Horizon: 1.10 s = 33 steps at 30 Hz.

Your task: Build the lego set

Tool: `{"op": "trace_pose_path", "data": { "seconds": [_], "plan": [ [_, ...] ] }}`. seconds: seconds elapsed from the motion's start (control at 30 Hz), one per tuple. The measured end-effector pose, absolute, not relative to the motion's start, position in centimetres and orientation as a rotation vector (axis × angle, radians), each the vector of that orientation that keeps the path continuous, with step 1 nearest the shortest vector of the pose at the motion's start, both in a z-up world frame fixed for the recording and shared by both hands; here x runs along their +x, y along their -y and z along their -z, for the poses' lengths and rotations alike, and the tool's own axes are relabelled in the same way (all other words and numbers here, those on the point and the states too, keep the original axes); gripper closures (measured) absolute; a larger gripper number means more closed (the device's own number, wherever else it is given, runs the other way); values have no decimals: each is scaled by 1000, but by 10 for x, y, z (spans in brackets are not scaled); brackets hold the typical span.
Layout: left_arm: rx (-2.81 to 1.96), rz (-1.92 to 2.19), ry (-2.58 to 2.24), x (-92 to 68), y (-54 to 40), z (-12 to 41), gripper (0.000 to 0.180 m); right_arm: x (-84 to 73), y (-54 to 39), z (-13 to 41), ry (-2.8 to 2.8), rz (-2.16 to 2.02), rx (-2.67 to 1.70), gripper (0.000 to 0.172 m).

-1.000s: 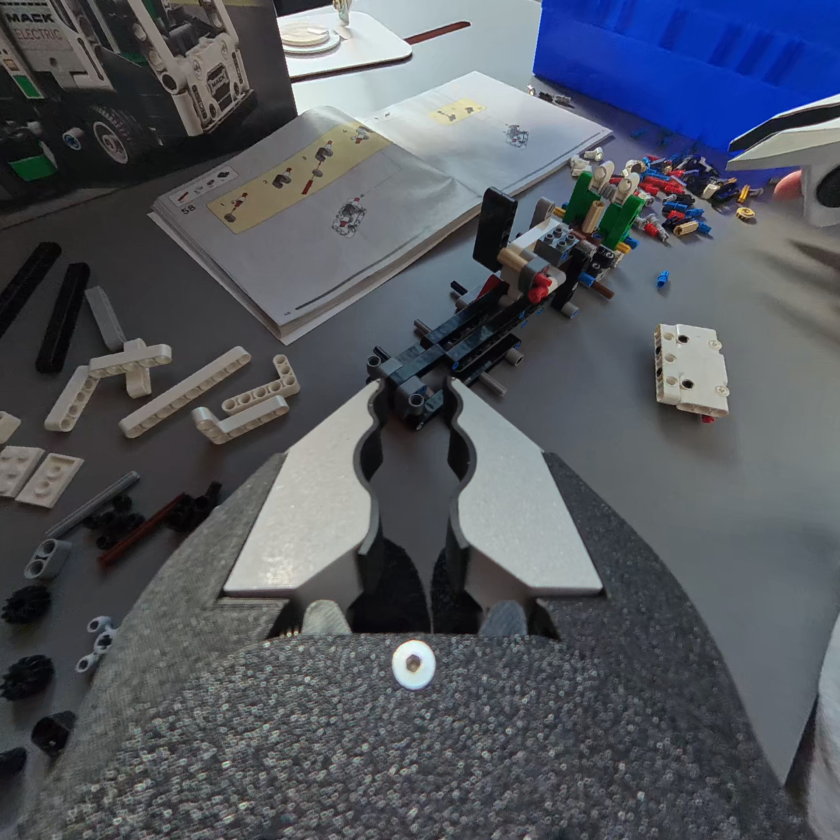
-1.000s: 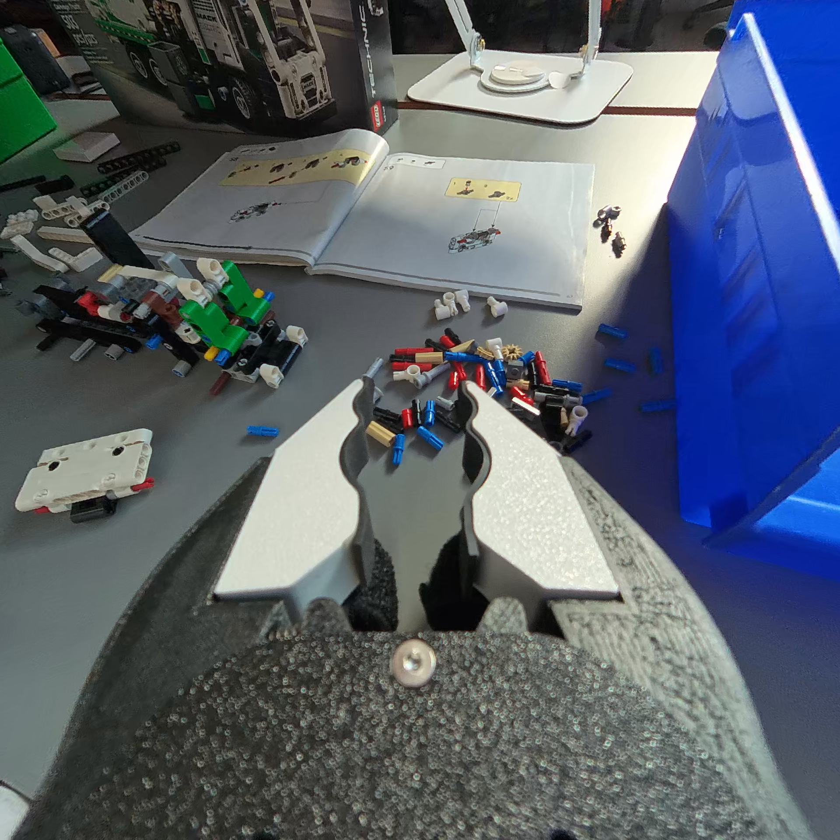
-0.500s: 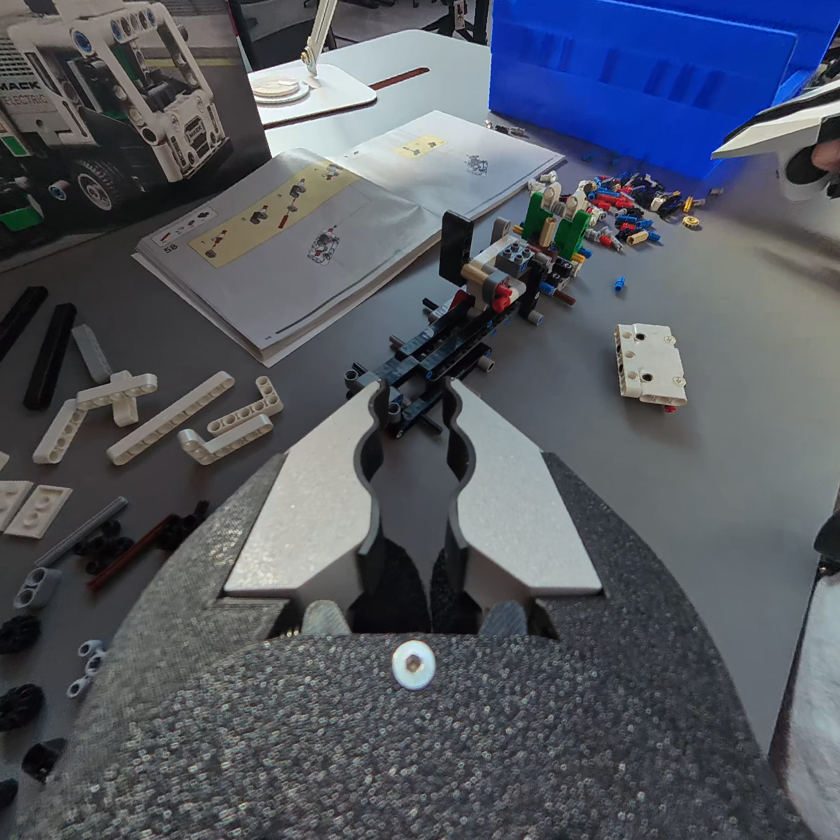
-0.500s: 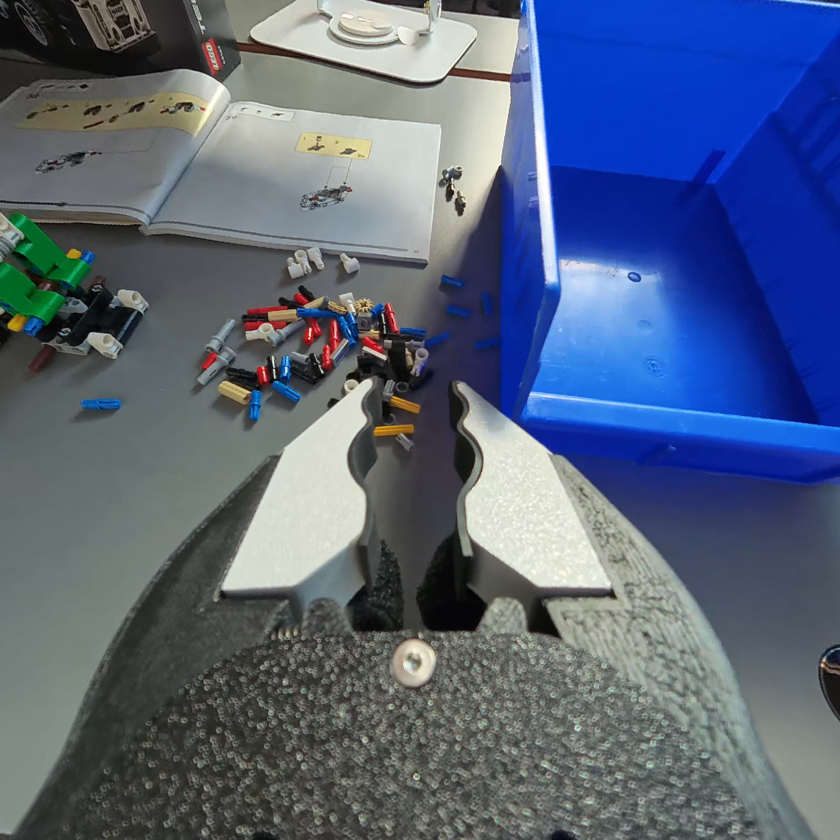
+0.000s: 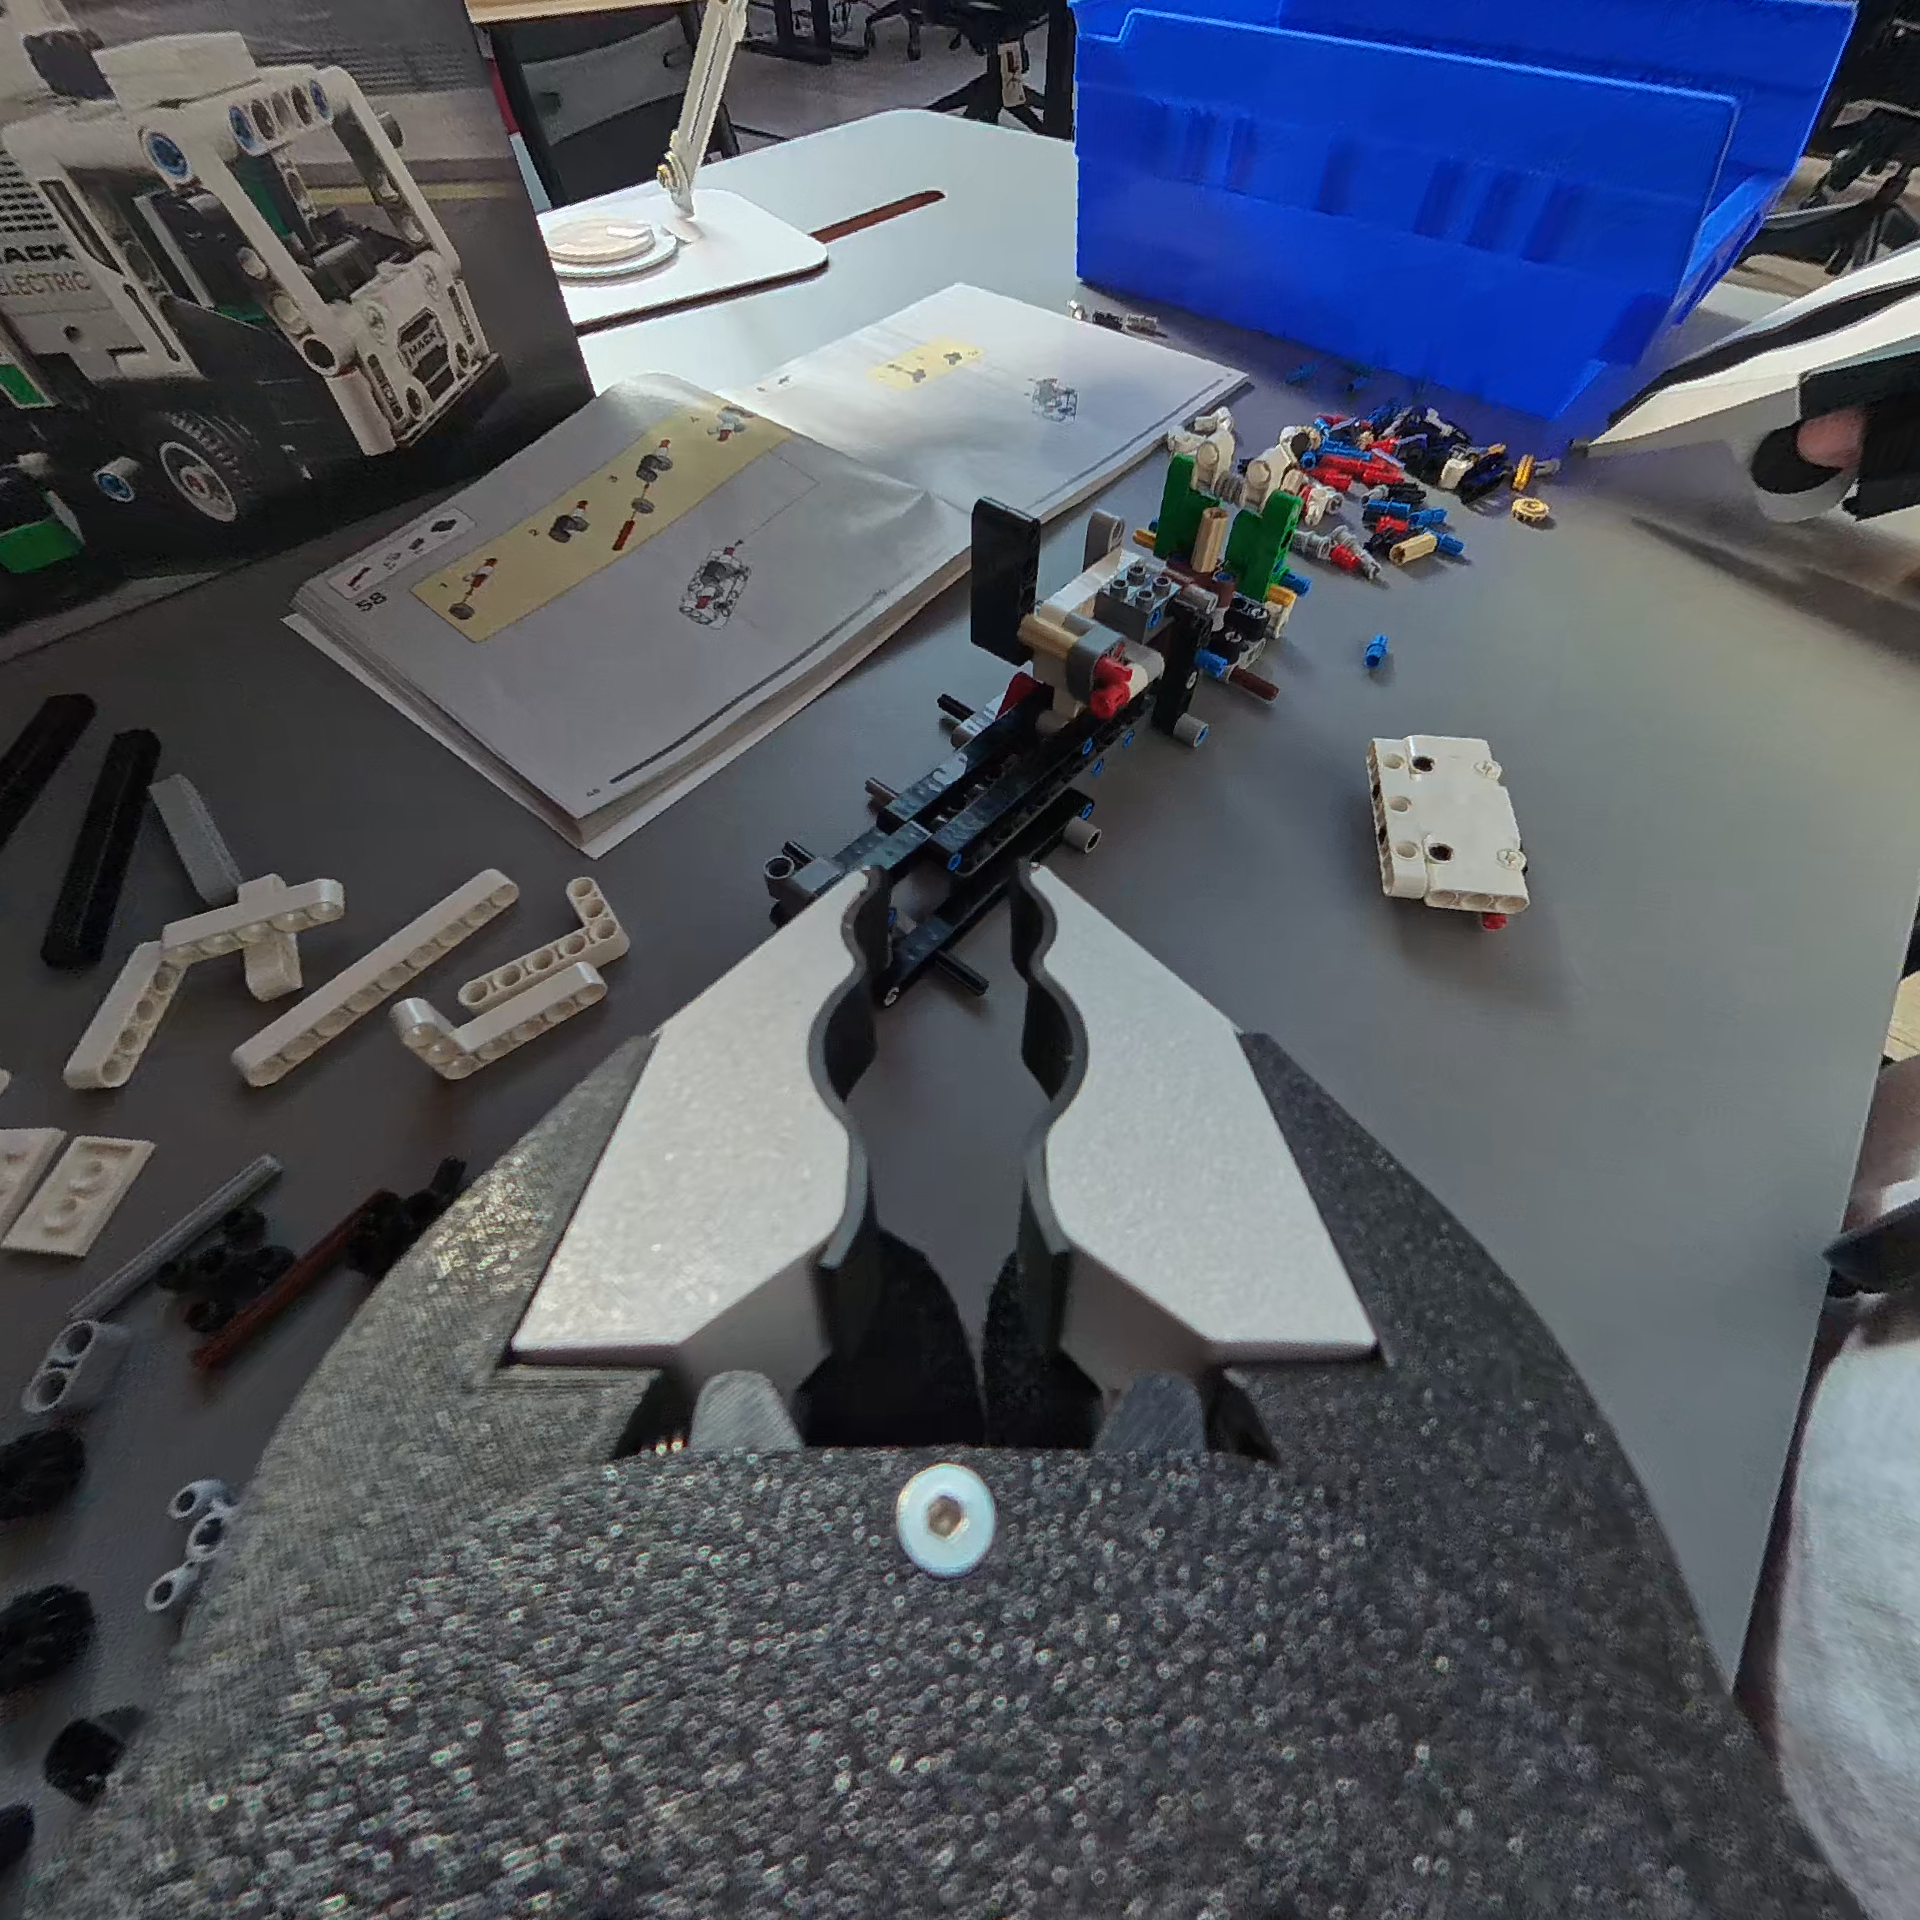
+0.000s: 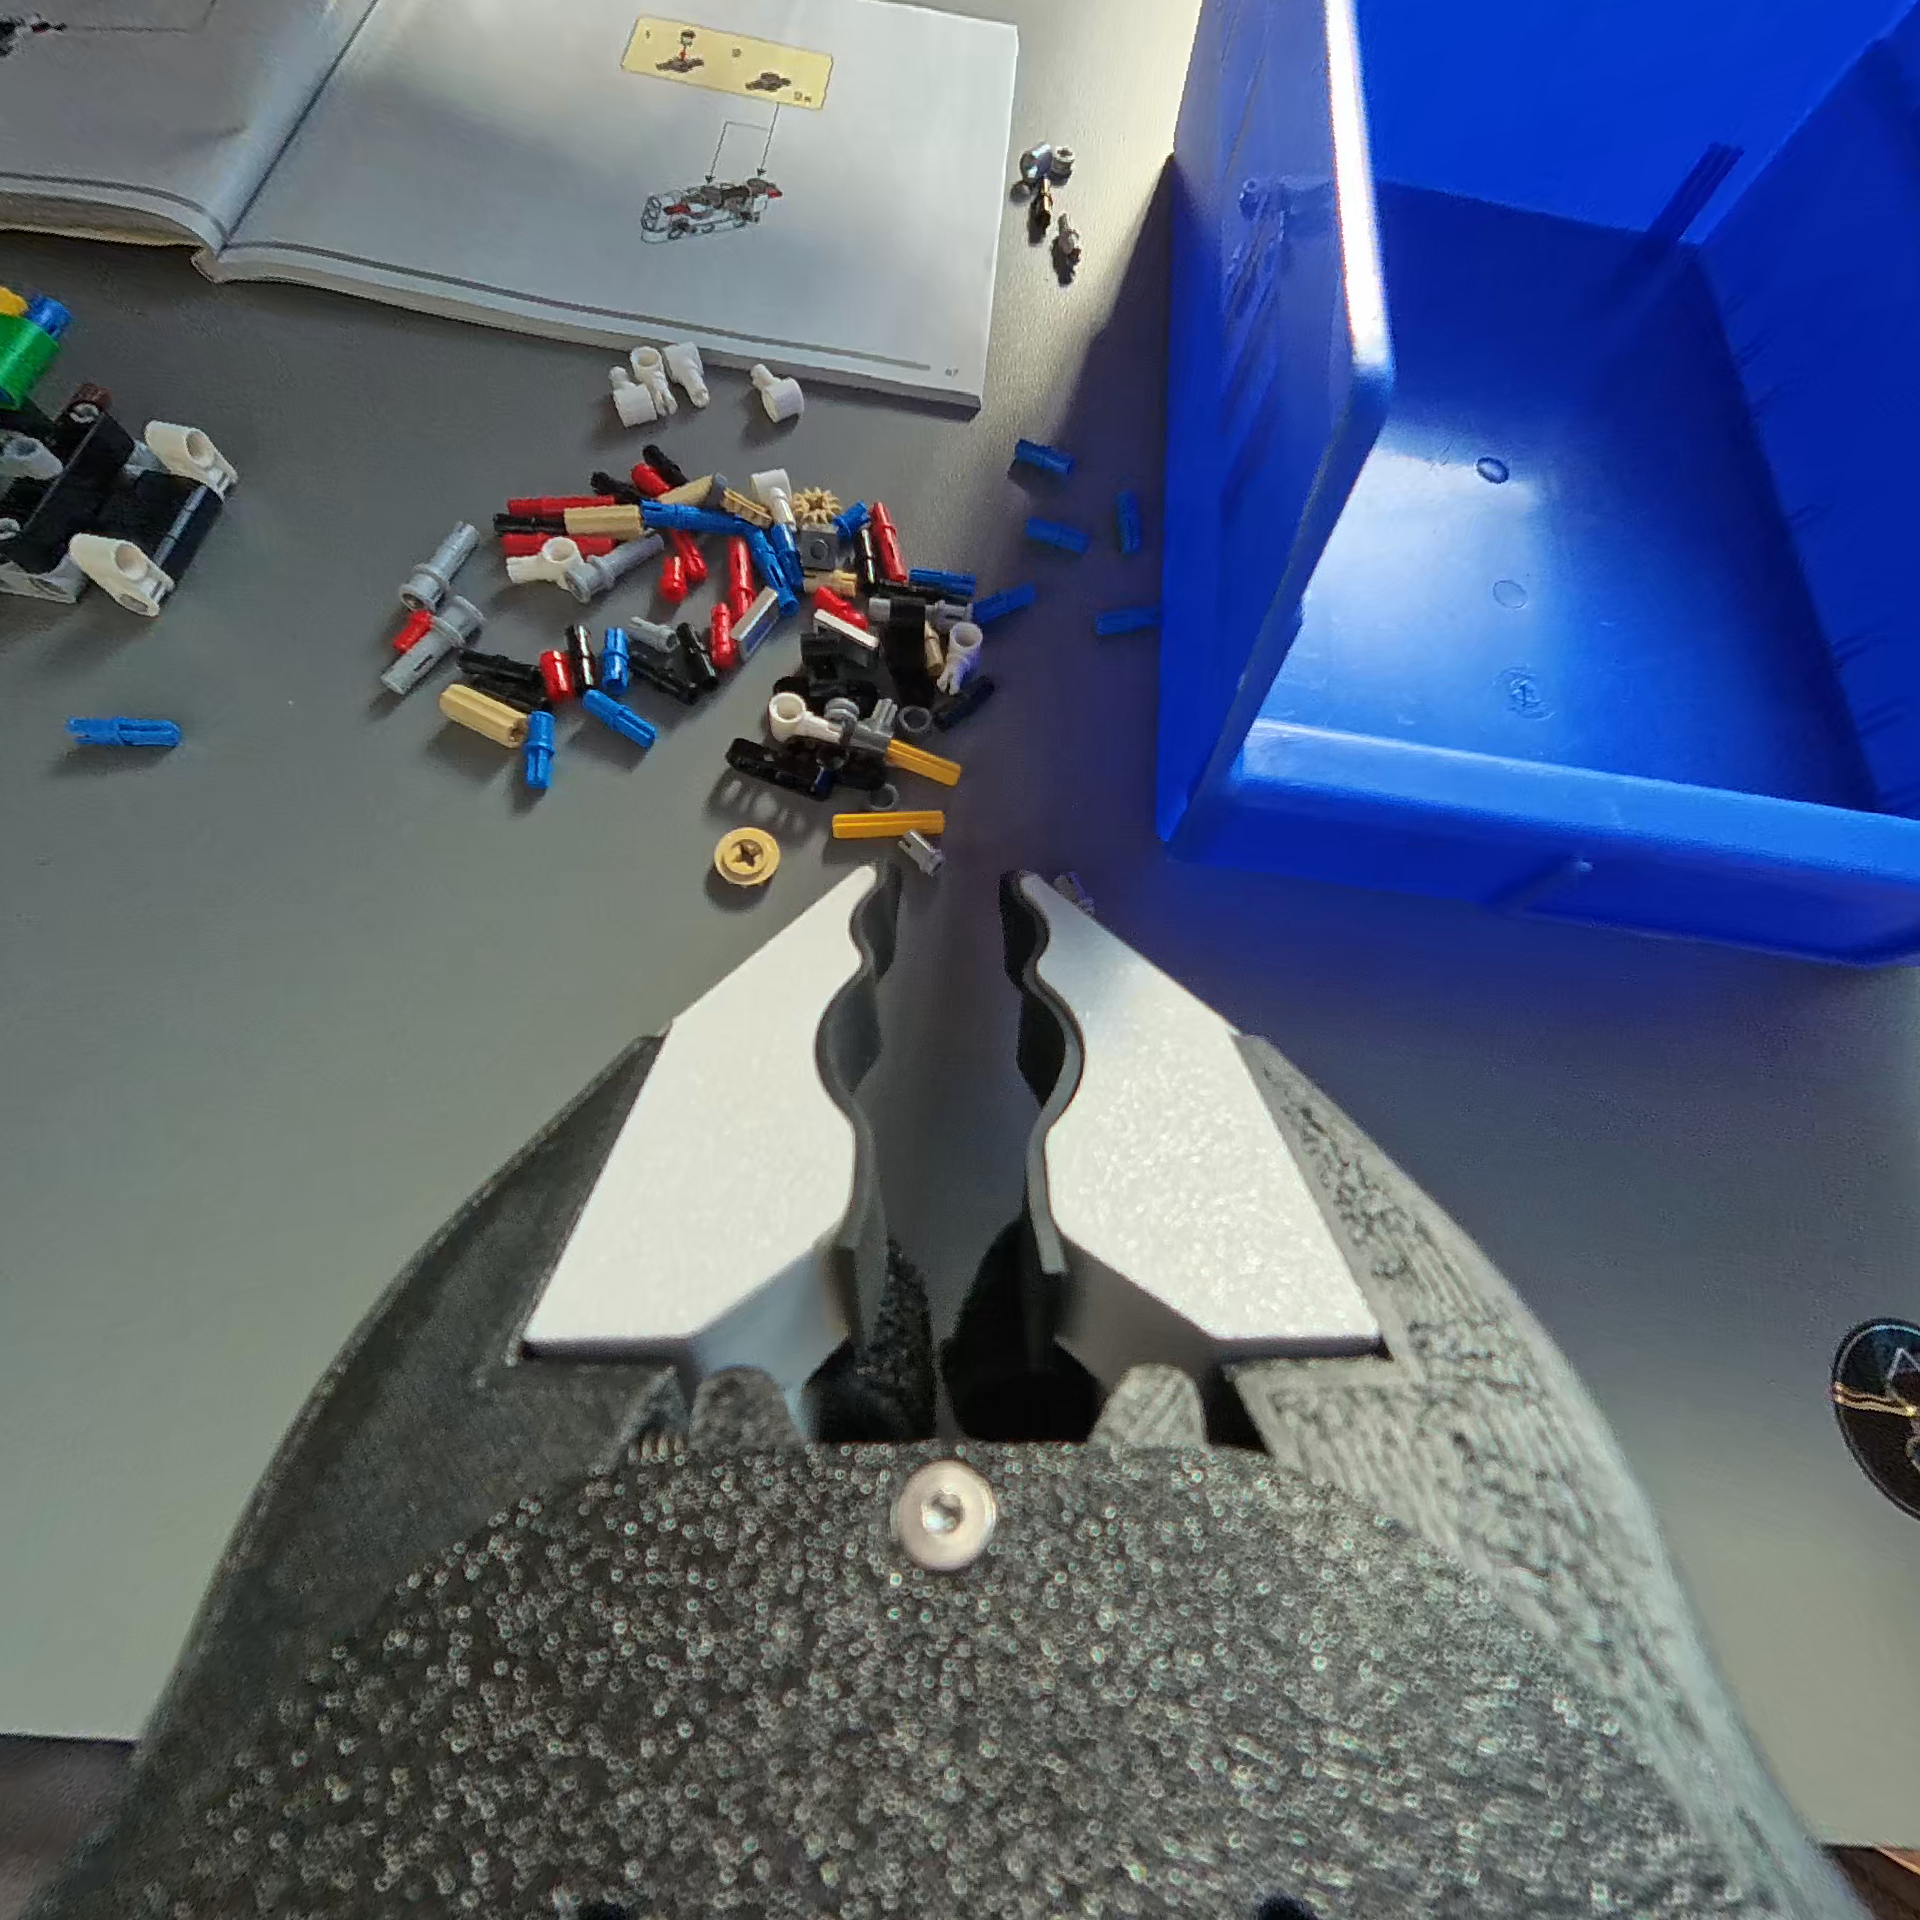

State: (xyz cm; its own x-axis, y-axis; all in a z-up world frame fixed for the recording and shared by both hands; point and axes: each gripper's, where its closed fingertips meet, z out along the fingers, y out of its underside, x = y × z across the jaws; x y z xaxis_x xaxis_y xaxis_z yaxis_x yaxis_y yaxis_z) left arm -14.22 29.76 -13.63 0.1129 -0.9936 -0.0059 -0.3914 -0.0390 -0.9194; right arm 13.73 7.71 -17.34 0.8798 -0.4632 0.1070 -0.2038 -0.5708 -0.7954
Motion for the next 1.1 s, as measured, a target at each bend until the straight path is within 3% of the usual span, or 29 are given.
{"op": "trace_pose_path", "data": {
  "seconds": [0.03, 1.1],
  "plan": [
    [-1564, 917, -1404, -142, -297, 137, 160, 137, -77, 174, -473, 383, -2191, 154],
    [-1594, 902, -1416, -141, -299, 141, 160, 132, -95, 187, -328, 299, -2289, 161]
  ]
}}
